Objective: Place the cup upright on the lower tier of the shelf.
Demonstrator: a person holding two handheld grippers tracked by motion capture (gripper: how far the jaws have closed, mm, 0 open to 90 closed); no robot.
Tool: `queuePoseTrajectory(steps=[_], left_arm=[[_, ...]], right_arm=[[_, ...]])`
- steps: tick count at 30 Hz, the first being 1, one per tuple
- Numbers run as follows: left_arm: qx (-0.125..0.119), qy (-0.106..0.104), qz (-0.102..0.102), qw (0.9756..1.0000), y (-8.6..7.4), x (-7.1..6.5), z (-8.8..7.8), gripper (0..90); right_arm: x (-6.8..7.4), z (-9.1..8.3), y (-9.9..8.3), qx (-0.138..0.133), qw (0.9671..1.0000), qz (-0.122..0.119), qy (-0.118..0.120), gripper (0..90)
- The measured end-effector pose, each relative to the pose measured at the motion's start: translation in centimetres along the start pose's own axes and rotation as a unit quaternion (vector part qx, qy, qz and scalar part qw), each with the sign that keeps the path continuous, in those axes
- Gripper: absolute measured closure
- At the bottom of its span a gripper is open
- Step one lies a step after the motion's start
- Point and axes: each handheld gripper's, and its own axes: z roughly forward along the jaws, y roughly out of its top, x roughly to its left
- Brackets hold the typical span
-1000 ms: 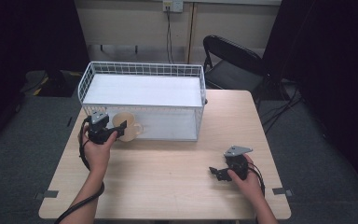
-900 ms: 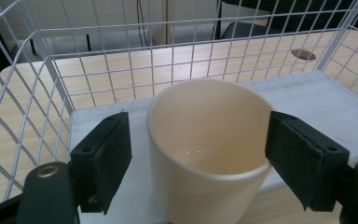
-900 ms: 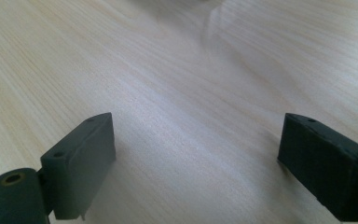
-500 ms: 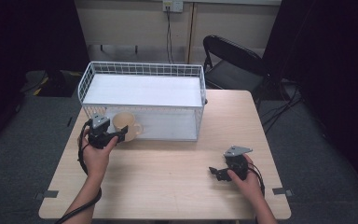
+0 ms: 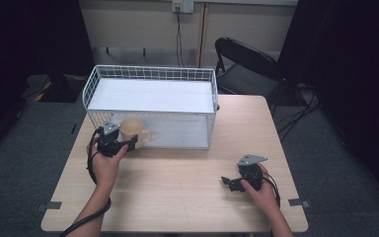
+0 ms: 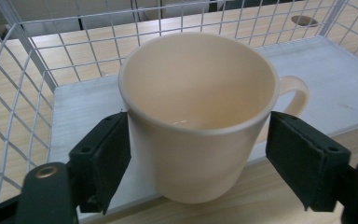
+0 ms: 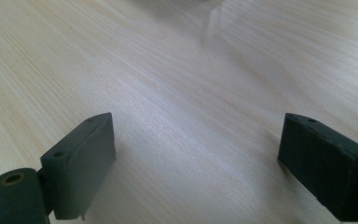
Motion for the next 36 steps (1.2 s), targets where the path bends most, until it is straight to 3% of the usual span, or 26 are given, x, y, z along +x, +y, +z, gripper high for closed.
queuePoseTrajectory(steps=[4, 8, 9, 11, 16, 17, 24, 27, 30, 32, 36], left_arm=[[-0.002, -0.001, -0.001, 1.0000, 0.1, 0.1, 0.1, 33.6], [-0.004, 0.001, -0.004, 1.0000, 0.2, 0.2, 0.5, 35.5], [0.002, 0.003, 0.006, 1.0000, 0.2, 0.2, 0.5, 37.2], [0.000, 0.004, 0.008, 1.0000, 0.2, 0.3, 0.5, 42.7], [0.004, 0.009, 0.008, 0.9999, 0.2, 0.2, 0.8, 47.4], [-0.001, 0.007, 0.000, 1.0000, 0.2, 0.1, 0.9, 47.4], [0.009, 0.010, 0.006, 0.9999, 0.4, 0.0, 1.3, 54.0], [0.009, 0.012, 0.007, 0.9999, 0.4, 0.0, 1.3, 54.1], [-0.001, 0.006, -0.006, 1.0000, 0.2, -0.2, 1.3, 51.5], [0.004, 0.006, -0.001, 1.0000, 0.2, -0.1, 1.2, 49.7], [0.005, -0.001, -0.005, 1.0000, 0.0, -0.2, 0.8, 36.4]], right_arm=[[0.0, 0.0, 0.0, 0.000, 1.0000, 0.000, 0.000, 10.2], [0.0, 0.0, 0.0, 0.000, 1.0000, 0.000, 0.001, 10.2], [0.0, 0.0, 0.0, 0.000, 1.0000, 0.000, 0.000, 10.2], [0.0, 0.0, 0.0, 0.000, 1.0000, 0.000, 0.000, 10.2], [0.0, 0.0, 0.0, 0.000, 1.0000, 0.000, 0.001, 10.2], [0.0, 0.0, 0.0, 0.000, 1.0000, 0.000, 0.001, 10.2], [0.0, 0.0, 0.0, 0.000, 1.0000, 0.000, 0.001, 10.2], [0.0, 0.0, 0.0, 0.000, 1.0000, 0.000, 0.000, 10.2], [0.0, 0.0, 0.0, 0.000, 1.0000, 0.000, 0.001, 10.2], [0.0, 0.0, 0.0, 0.000, 1.0000, 0.000, 0.001, 10.2], [0.0, 0.0, 0.0, 0.000, 1.0000, 0.000, 0.001, 10.2]])
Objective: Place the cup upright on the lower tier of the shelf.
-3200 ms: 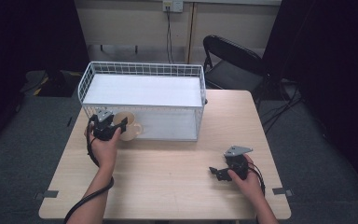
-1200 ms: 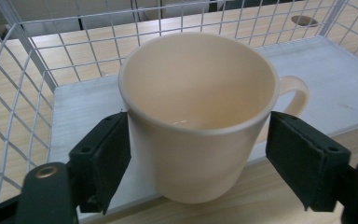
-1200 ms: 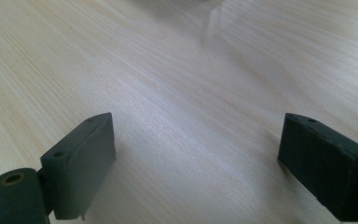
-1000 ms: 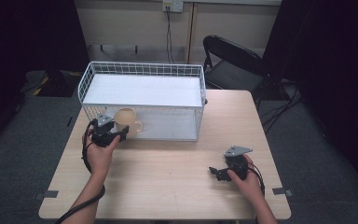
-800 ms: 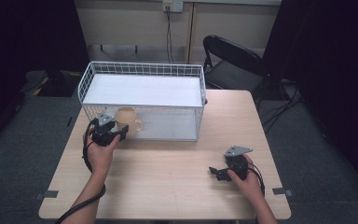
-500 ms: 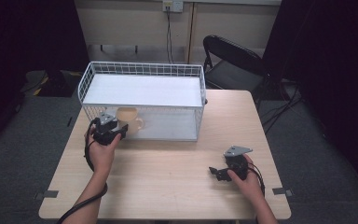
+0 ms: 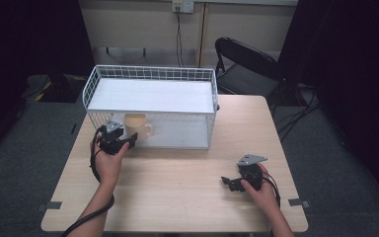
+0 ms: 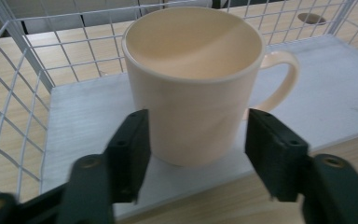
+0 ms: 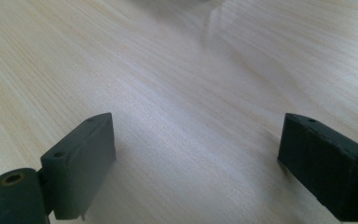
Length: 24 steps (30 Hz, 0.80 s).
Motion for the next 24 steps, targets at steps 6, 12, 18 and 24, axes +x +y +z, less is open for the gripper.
queuePoseTrajectory(steps=[6, 12, 18, 24], left_arm=[[0.024, -0.019, 0.007, 0.9995, -0.4, -0.1, -0.5, 20.5], [0.034, -0.027, 0.021, 0.9988, -0.8, -0.3, -1.1, 16.8], [0.040, -0.047, 0.028, 0.9977, -1.1, -0.4, -1.9, 16.5], [0.048, -0.059, 0.038, 0.9964, -1.4, -0.4, -2.4, 16.2]], right_arm=[[0.0, 0.0, 0.0, -0.001, 1.0000, -0.001, 0.000, 10.2], [0.0, 0.0, 0.0, -0.001, 1.0000, -0.001, 0.000, 10.2], [0.0, 0.0, 0.0, 0.000, 1.0000, 0.000, 0.000, 10.2], [0.0, 0.0, 0.0, 0.000, 1.0000, -0.001, 0.000, 10.2]])
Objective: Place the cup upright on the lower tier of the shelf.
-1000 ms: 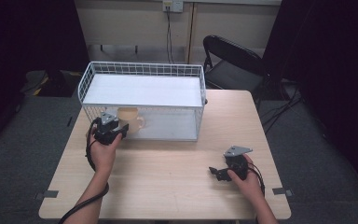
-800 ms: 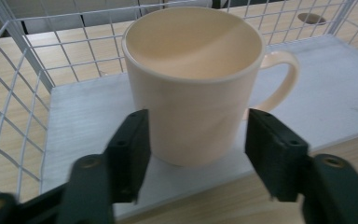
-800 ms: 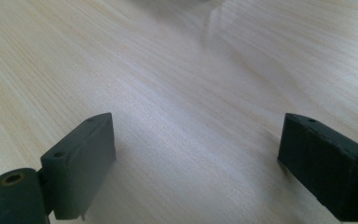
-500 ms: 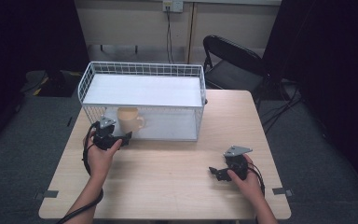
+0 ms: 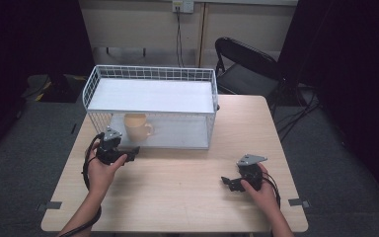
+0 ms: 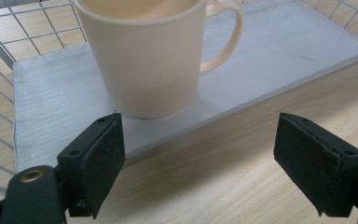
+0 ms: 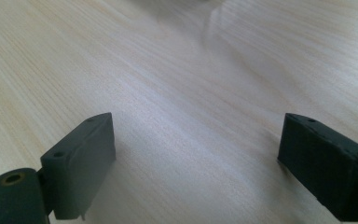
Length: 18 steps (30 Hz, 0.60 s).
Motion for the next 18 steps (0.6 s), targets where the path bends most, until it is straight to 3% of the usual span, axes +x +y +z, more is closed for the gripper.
queuePoseTrajectory(steps=[6, 13, 16, 18], left_arm=[[0.000, -0.020, -0.007, 0.9998, -0.7, -0.3, -0.5, 16.2], [0.009, -0.037, 0.000, 0.9993, -1.2, -0.8, -0.5, 16.1], [0.022, -0.052, 0.021, 0.9982, -1.7, -1.3, -0.2, 16.1], [0.023, -0.056, 0.024, 0.9979, -1.8, -1.3, -0.1, 16.0]], right_arm=[[0.0, 0.0, 0.0, 0.000, 1.0000, 0.000, 0.000, 10.2], [0.0, 0.0, 0.0, 0.000, 1.0000, 0.000, 0.000, 10.2], [0.0, 0.0, 0.0, 0.000, 1.0000, 0.000, 0.000, 10.2], [0.0, 0.0, 0.0, 0.000, 1.0000, 0.000, 0.000, 10.2]])
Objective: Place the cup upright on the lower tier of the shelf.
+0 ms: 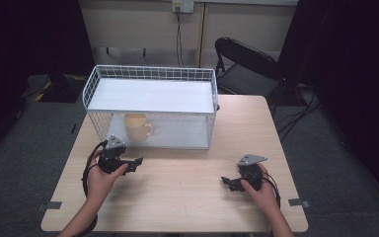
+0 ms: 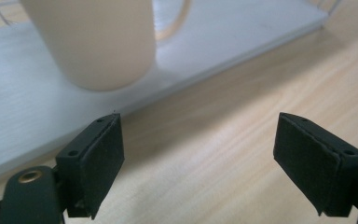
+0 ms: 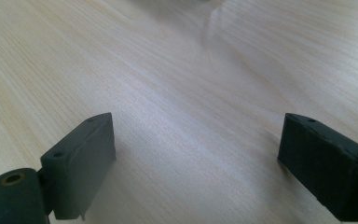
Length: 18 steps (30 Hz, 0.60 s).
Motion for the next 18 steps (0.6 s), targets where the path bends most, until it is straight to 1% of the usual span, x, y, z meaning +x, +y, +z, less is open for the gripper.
queuePoseTrajectory(steps=[3, 4, 7, 10, 12, 15, 16, 18], left_arm=[[0.000, -0.010, -0.002, 0.9999, -0.1, -0.2, 0.2, 16.0], [0.004, -0.014, 0.000, 0.9999, -0.2, -0.3, 0.2, 16.0], [0.007, -0.017, 0.004, 0.9998, -0.4, -0.7, 0.3, 16.0], [0.013, -0.021, 0.016, 0.9996, -0.6, -1.0, 0.5, 16.0], [0.015, -0.023, 0.018, 0.9995, -0.7, -1.2, 0.7, 16.0], [0.016, -0.031, 0.022, 0.9991, -0.8, -1.6, 0.9, 16.0], [0.018, -0.036, 0.028, 0.9988, -0.9, -1.8, 1.0, 16.0], [0.019, -0.040, 0.029, 0.9986, -0.9, -1.9, 1.1, 16.0]], right_arm=[[0.0, 0.0, 0.0, 0.000, 1.0000, 0.000, 0.000, 10.1], [0.0, 0.0, 0.0, 0.000, 1.0000, 0.000, 0.000, 10.2], [0.0, 0.0, 0.0, 0.000, 1.0000, 0.000, 0.000, 10.2], [0.0, 0.0, 0.0, 0.000, 1.0000, 0.000, 0.000, 10.2], [0.0, 0.0, 0.0, 0.000, 1.0000, 0.000, 0.000, 10.2], [0.0, 0.0, 0.0, 0.000, 1.0000, 0.000, 0.000, 10.2], [0.0, 0.0, 0.0, 0.000, 1.0000, 0.000, 0.000, 10.2], [0.0, 0.0, 0.0, 0.000, 1.0000, 0.000, 0.000, 10.2]])
